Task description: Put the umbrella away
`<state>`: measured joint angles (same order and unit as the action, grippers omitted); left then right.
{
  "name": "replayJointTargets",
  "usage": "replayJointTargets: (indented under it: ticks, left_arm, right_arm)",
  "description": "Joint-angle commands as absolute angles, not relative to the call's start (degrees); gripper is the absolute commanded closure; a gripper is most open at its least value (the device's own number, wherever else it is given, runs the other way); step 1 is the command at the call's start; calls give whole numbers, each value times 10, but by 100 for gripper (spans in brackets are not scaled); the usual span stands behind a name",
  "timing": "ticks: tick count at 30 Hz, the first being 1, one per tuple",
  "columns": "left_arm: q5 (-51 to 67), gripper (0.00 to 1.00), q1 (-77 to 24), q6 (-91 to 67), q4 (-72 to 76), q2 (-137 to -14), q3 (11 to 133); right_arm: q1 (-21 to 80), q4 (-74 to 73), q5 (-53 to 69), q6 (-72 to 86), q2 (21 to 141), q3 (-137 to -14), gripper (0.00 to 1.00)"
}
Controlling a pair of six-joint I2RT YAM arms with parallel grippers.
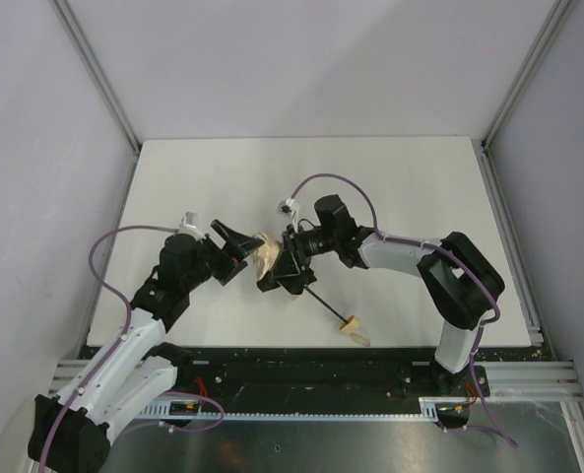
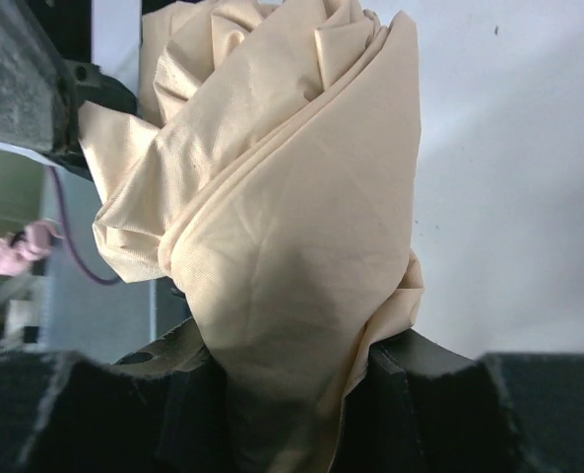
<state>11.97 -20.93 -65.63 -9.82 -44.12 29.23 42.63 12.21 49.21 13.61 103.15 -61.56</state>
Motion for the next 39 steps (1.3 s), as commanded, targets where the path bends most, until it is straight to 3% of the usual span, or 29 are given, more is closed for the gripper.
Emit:
replayJointTargets:
  ticks: [1,16,20,25,30,33,35,36,39]
  left_arm:
    - [137,1,-206,-588,-64,-433,329]
    - [264,1,-239,-581,135,-523,324]
    - [264,16,-240,-579,147,-528,322]
    - [272,39,-241,-577,161,-533,327]
    - [282,70,-242,-570,181,-543,337]
    - [286,92,-245,-568,185,-551,340]
    - [275,98,-246,-570,188,-546,335]
    - [268,99,-247,-572,188,-540,332]
    - [231,100,-247,-591,189,-514,316]
  right_arm:
    - [406,300,577,292,1025,-605,100]
    - [416,481,623,441,1032,-593,100]
    - [414,605,649,533,1042,-578,100]
    - [413,863,671,732,1085,-570,100]
    - [421,888,667,756,1097,-566,100]
    - [428,844,660,721,1086,-566,100]
    - [428,751,639,654,1064,-560,99]
    - [429,668,617,607,1048,-558,93]
    - [433,408,515,427,983,-557,64]
